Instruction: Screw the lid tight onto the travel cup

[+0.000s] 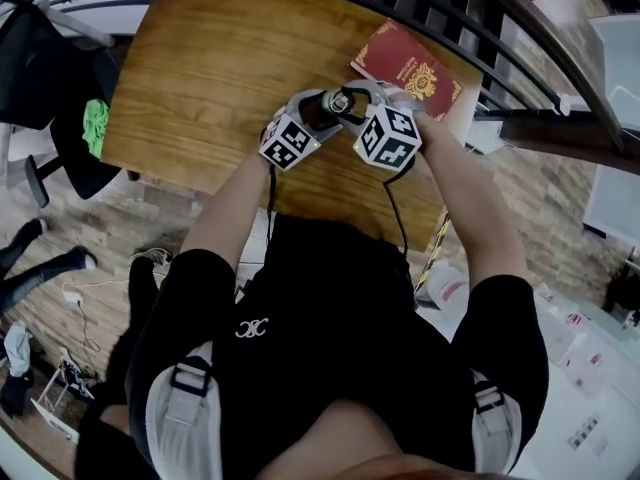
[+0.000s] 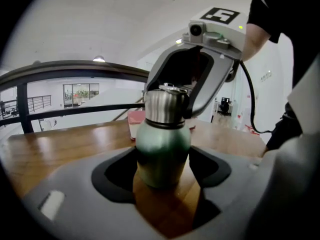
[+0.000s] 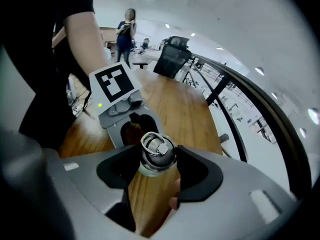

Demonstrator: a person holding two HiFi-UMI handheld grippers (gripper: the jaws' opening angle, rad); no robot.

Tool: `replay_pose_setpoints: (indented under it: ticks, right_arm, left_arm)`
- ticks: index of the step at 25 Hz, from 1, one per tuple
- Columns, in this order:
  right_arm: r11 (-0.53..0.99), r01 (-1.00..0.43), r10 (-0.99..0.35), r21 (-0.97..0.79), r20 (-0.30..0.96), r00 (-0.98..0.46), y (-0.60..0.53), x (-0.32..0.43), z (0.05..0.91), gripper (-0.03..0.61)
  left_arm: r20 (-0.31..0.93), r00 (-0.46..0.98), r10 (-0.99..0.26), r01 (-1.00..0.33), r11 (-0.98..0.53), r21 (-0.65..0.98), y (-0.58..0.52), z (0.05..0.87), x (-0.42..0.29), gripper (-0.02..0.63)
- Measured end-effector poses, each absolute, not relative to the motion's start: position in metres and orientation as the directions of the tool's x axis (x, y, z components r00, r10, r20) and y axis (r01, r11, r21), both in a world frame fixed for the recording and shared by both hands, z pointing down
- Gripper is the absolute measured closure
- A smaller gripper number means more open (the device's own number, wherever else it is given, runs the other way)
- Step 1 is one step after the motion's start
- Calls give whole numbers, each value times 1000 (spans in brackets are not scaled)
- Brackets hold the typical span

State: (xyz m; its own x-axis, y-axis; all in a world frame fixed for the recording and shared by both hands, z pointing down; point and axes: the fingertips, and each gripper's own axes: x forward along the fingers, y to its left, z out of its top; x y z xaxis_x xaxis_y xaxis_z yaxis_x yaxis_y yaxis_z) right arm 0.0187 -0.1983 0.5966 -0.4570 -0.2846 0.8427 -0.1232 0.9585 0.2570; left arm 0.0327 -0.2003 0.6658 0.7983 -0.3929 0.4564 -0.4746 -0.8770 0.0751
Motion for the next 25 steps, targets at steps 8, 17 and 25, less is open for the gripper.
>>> replay_pose_setpoints:
  ticks: [8, 17, 25]
  right_arm:
    - [781, -571, -571, 253, 661, -487, -202, 20, 591, 342]
    - [467, -855, -808, 227, 502, -308, -204, 24, 592, 342]
    - [520, -842, -780, 147, 483, -397, -205, 26, 588, 344]
  left_arm:
    - [447, 795, -410, -492, -867, 81, -200, 668, 32, 236]
    - [445, 792, -418, -504, -859, 89, -200, 668, 34, 236]
    - [443, 792, -421, -509, -855, 97, -202, 669, 34, 235]
